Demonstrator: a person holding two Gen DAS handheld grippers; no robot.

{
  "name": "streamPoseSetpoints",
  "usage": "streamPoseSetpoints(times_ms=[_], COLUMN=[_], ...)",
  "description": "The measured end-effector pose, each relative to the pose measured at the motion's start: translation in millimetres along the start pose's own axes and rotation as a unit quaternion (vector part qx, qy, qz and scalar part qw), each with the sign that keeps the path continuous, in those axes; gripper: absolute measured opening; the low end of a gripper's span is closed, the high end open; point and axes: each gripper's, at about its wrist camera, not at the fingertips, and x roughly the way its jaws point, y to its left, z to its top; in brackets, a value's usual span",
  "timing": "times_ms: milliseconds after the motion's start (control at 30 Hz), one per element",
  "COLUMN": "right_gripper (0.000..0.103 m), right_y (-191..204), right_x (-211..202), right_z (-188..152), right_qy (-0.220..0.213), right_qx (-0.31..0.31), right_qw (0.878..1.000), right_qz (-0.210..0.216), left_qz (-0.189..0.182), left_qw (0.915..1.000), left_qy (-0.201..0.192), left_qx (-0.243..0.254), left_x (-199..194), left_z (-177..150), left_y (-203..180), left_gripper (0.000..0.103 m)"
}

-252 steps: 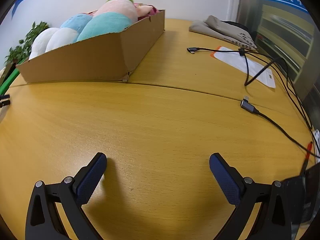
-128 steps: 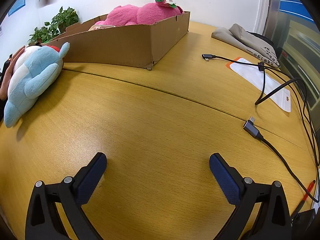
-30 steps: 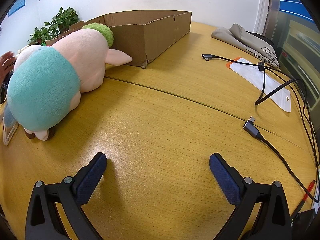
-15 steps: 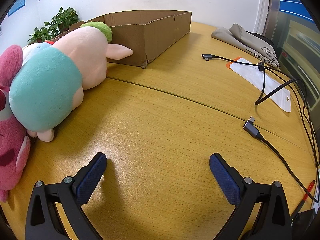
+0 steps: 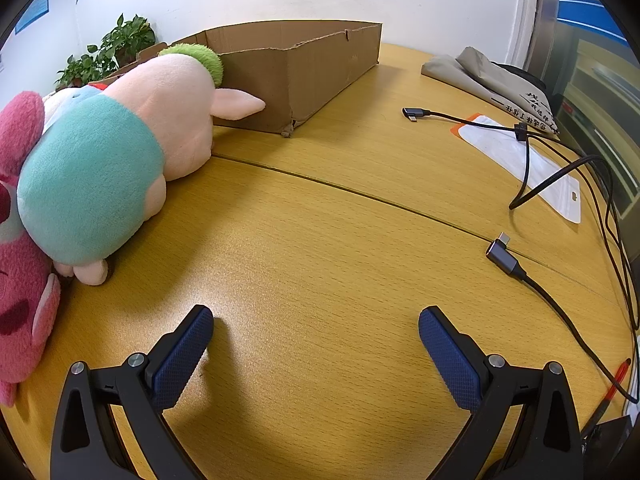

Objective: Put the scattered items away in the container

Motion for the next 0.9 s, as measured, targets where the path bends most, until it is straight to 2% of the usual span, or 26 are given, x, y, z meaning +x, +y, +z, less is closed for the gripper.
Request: streamPoseSetpoints(times_ms=[267,367,500,633,700,733,800,900], right_gripper=[0.103,0.103,0.103,0.103,0.103,0.103,0.103,0.103], right_y=[8.1,11.2,21.3,34.7,37.7,39.6,47.6,70.9], right_x=[1.0,-2.9,-15.0,-34.6,-47.4,-57.6,-90.4,-152.1], right_z=[1.6,-2.4,-17.7,-41.7,-52.4,-56.3,-61.8,-60.9], right_qy=[0.001,0.000,0.000,-0.003,-0.005,-0.009,-0.036,-0.095], right_qx=[0.059,0.062,0.085,0.099,0.109,0.116,0.130,0.136], right_qw=[0.997,0.997,0.994,0.993,0.991,0.991,0.989,0.984], right_qz=[-0.045,-0.046,-0.062,-0.065,-0.071,-0.069,-0.060,-0.057], left_qz=[0.004,0.003,0.014,0.035,0.050,0.070,0.101,0.091], left_qw=[1.0000,1.0000,0.9997,0.9981,0.9968,0.9950,0.9887,0.9768], left_qy=[0.000,0.000,0.000,0.001,-0.005,-0.013,-0.044,-0.106], left_qx=[-0.004,-0.003,-0.018,-0.051,-0.062,-0.071,-0.102,-0.162], left_x=[0.6,1.0,0.3,-12.4,-25.5,-36.6,-72.6,-130.8], left_z=[-2.0,-2.4,-5.1,-23.1,-37.9,-46.4,-64.0,-78.8], left_y=[-3.4,-4.2,-7.5,-20.7,-34.4,-44.1,-69.9,-110.2], left_gripper=[0.103,0.103,0.103,0.102,0.102,0.102,0.102,0.102])
